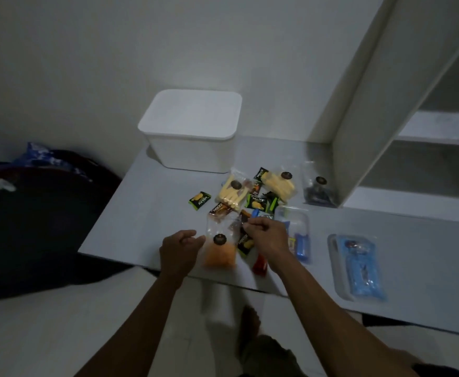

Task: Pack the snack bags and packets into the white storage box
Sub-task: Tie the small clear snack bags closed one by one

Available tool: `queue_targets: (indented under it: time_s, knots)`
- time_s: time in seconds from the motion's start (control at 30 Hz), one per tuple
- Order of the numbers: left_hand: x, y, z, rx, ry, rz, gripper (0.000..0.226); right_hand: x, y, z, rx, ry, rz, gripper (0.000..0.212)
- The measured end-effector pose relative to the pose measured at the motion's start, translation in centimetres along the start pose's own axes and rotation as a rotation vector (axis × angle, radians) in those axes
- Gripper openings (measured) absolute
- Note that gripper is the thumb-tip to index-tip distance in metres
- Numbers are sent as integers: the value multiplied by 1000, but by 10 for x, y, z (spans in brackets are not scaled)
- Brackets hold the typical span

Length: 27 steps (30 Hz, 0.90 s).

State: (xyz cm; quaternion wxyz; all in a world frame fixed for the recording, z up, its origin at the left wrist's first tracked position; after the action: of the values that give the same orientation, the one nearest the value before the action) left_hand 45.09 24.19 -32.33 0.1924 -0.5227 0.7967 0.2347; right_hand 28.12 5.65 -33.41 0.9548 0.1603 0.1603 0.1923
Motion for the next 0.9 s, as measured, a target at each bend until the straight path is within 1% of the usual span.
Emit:
queue_targets:
  time_s: [0.1, 0.2, 0.37, 0.5, 0.6, 0.73, 0.9]
  knots:
    - [27, -31, -3, -44, -59, 28, 36, 17, -37, -4, 33, 37, 10, 15]
    - [54, -57, 0, -83, -89, 49, 37, 29, -66, -17, 59, 68, -2, 13]
    - [85, -91, 15, -157, -133, 103, 47, 49, -91, -35, 92, 146, 52, 26]
    - [104, -107, 23, -208, -139, 140, 48, 64, -105, -43, 98, 141, 43, 30]
    - [107, -111, 28, -221, -126, 128, 44, 72, -108, -45, 90, 144, 14, 32]
    - [100, -111, 29, -240, -67, 84, 34, 77, -108, -42, 65, 124, -8, 27]
    - [86, -102, 28, -222, 74, 123, 9, 75, -93, -27, 68, 35, 20, 27]
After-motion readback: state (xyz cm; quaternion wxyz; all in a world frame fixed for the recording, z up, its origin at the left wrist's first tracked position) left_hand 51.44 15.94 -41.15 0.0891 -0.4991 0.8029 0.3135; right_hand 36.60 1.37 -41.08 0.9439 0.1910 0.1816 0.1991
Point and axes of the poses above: each hand's wrist, its own y-axis away from the middle knuckle, its own x-axis out of the palm, z = x × y, the point moved 8 cm from there along -y, towards the middle knuckle, and after that the axes turned 7 degrees about -z, right-handed, at the moved point
